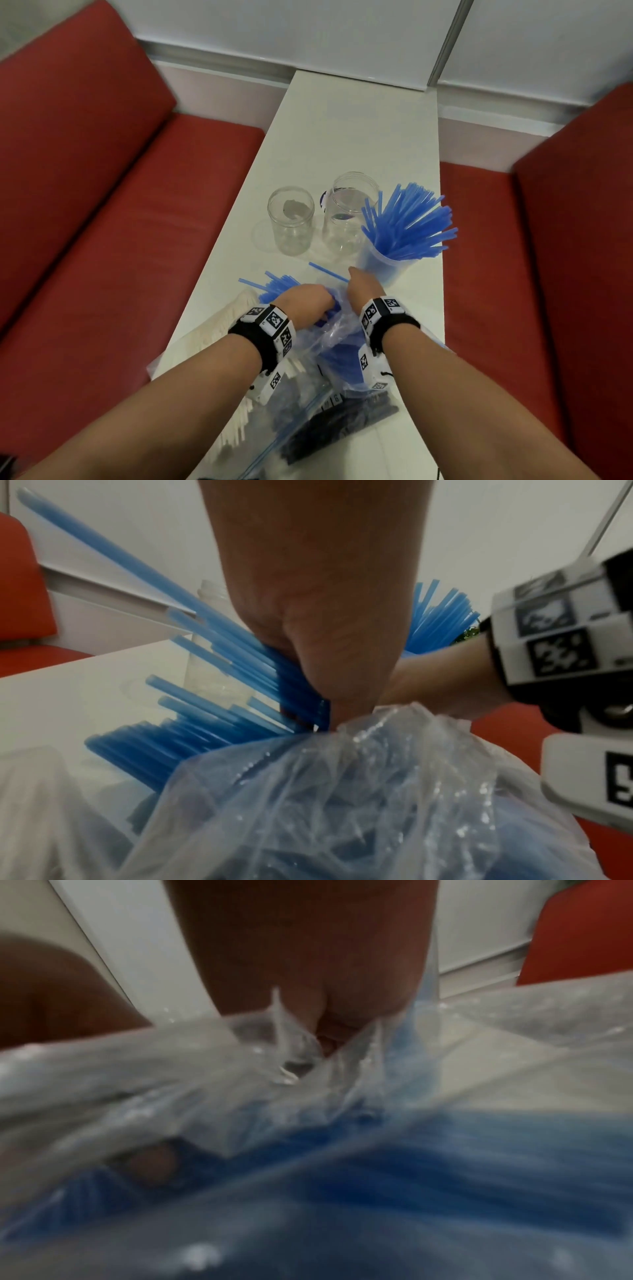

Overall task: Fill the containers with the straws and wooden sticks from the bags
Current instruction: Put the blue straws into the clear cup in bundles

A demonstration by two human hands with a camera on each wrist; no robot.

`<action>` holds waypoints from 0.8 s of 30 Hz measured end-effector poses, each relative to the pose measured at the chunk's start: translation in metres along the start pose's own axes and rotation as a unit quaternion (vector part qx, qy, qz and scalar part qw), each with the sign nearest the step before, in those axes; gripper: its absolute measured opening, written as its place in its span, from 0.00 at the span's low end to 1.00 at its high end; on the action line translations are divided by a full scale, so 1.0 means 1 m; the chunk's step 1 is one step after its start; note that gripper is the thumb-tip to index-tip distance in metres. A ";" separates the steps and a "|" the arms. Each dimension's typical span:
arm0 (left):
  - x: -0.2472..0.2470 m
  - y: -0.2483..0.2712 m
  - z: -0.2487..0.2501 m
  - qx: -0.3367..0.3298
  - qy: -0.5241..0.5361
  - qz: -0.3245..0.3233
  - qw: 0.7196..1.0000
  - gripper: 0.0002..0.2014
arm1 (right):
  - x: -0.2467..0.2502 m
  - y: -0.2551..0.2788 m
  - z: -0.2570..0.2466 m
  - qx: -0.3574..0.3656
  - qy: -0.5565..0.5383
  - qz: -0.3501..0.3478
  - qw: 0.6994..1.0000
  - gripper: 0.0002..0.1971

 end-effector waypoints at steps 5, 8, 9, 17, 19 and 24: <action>0.004 0.000 -0.007 -0.021 -0.129 0.024 0.991 0.10 | -0.017 -0.019 0.017 -0.028 0.050 -0.016 0.998 0.17; 0.004 0.001 -0.010 -0.023 -0.166 0.033 0.985 0.10 | -0.023 -0.022 0.016 -0.040 0.070 -0.013 0.997 0.16; 0.004 0.002 -0.012 -0.020 -0.169 0.034 0.985 0.10 | -0.025 -0.024 0.016 -0.039 0.067 -0.009 0.997 0.16; 0.007 0.013 -0.016 0.015 -0.180 0.005 0.984 0.13 | -0.028 -0.027 0.018 -0.027 0.091 -0.041 0.995 0.12; 0.011 0.016 -0.015 0.023 -0.182 -0.001 0.983 0.16 | -0.021 -0.026 0.013 -0.026 0.092 -0.046 0.994 0.11; 0.025 0.028 -0.009 0.052 -0.192 -0.015 0.980 0.17 | 0.003 -0.021 -0.009 -0.009 0.052 -0.022 0.998 0.13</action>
Point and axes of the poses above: each hand's wrist, its own y-axis away from the middle knuckle, its own x-axis out of the back of the hand, z = x × y, the point moved 1 cm from there along -y, towards the middle knuckle, and after that the axes turned 11 degrees about x, right-handed, at the moved point
